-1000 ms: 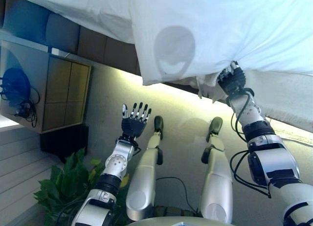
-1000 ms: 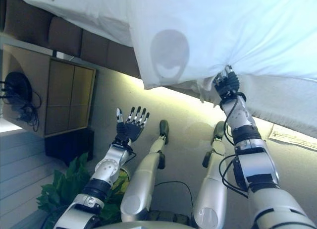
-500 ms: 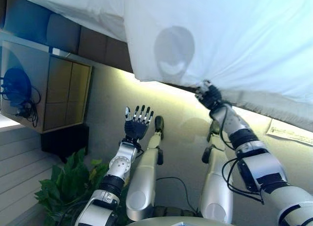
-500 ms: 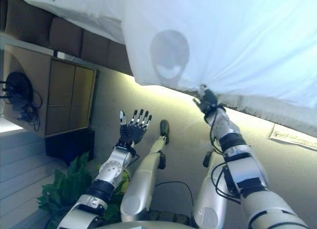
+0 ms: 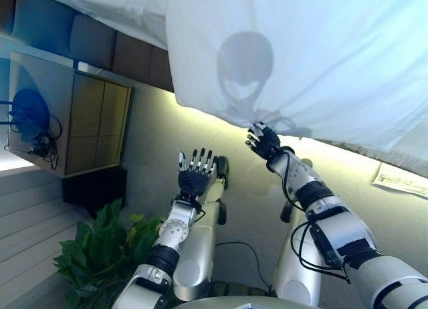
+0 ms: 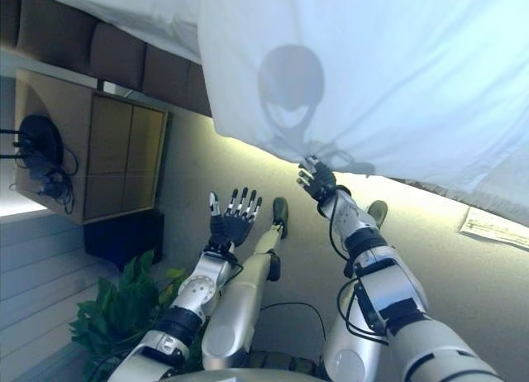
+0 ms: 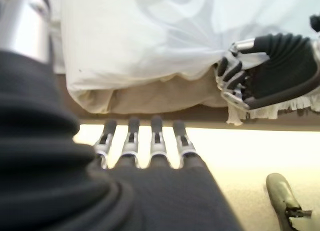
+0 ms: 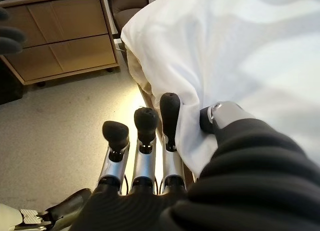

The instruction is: Make the bed neatly

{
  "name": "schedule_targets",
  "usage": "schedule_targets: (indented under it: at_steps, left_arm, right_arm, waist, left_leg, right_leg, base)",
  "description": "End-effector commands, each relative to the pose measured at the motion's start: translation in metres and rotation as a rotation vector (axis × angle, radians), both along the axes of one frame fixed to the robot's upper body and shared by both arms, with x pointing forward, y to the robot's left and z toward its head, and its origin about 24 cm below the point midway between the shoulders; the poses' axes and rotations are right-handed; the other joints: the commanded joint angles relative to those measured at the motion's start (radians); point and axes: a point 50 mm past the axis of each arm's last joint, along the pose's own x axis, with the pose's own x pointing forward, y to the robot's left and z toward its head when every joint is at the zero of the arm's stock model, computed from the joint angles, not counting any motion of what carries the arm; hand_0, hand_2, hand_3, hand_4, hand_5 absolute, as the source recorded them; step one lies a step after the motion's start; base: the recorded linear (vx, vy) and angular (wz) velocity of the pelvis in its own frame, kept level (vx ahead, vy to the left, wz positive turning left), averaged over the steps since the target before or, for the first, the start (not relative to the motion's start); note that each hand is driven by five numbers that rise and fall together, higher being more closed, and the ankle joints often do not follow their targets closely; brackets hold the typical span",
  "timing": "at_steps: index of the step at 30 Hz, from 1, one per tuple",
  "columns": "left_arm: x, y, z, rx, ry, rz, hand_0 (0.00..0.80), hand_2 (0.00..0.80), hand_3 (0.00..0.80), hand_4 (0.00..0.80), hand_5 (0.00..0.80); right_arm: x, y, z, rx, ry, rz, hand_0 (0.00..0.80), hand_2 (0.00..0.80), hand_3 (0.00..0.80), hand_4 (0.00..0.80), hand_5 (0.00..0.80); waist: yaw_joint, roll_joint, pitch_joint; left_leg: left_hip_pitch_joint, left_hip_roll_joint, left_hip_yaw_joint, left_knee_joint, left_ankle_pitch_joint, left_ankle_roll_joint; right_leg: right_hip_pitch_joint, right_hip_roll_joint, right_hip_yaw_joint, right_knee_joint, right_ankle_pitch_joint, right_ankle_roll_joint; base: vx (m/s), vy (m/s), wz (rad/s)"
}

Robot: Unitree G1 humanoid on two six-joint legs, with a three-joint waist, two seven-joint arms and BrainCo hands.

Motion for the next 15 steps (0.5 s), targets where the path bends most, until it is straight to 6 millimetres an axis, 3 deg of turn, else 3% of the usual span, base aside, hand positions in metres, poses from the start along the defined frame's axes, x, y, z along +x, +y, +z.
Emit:
schedule_targets:
  at_steps: [1, 15]
  left_arm:
    - [0.006, -0.01, 0.015, -0.012, -0.104, -0.002, 0.0, 0.0, 0.0, 0.0, 0.0]
    - [0.006, -0.015, 0.039, 0.035, -0.276, 0.009, 0.0, 0.0, 0.0, 0.0, 0.0]
  right_arm:
    - [-0.041, 0.068, -0.054, 0.028, 0.25, 0.226, 0.8, 0.8, 0.8, 0.8, 0.8]
    - [-0.085, 0.125, -0.071, 0.068, 0.411, 0.445, 0.8, 0.8, 0.8, 0.8, 0.8]
  waist:
    - [0.012, 0.082, 0.029]
    - [-0.002, 0.105, 0.029]
  left_leg:
    - [-0.054, -0.063, 0.022, 0.028, 0.021, 0.023]
    - [-0.016, -0.068, 0.04, 0.009, 0.031, 0.021]
  right_leg:
    - [0.003, -0.012, 0.028, -0.097, 0.115, 0.052]
    - [0.028, -0.027, 0.044, -0.122, 0.135, 0.052]
  base:
    - [-0.013, 0.112, 0.01]
    - [-0.014, 0.13, 0.0]
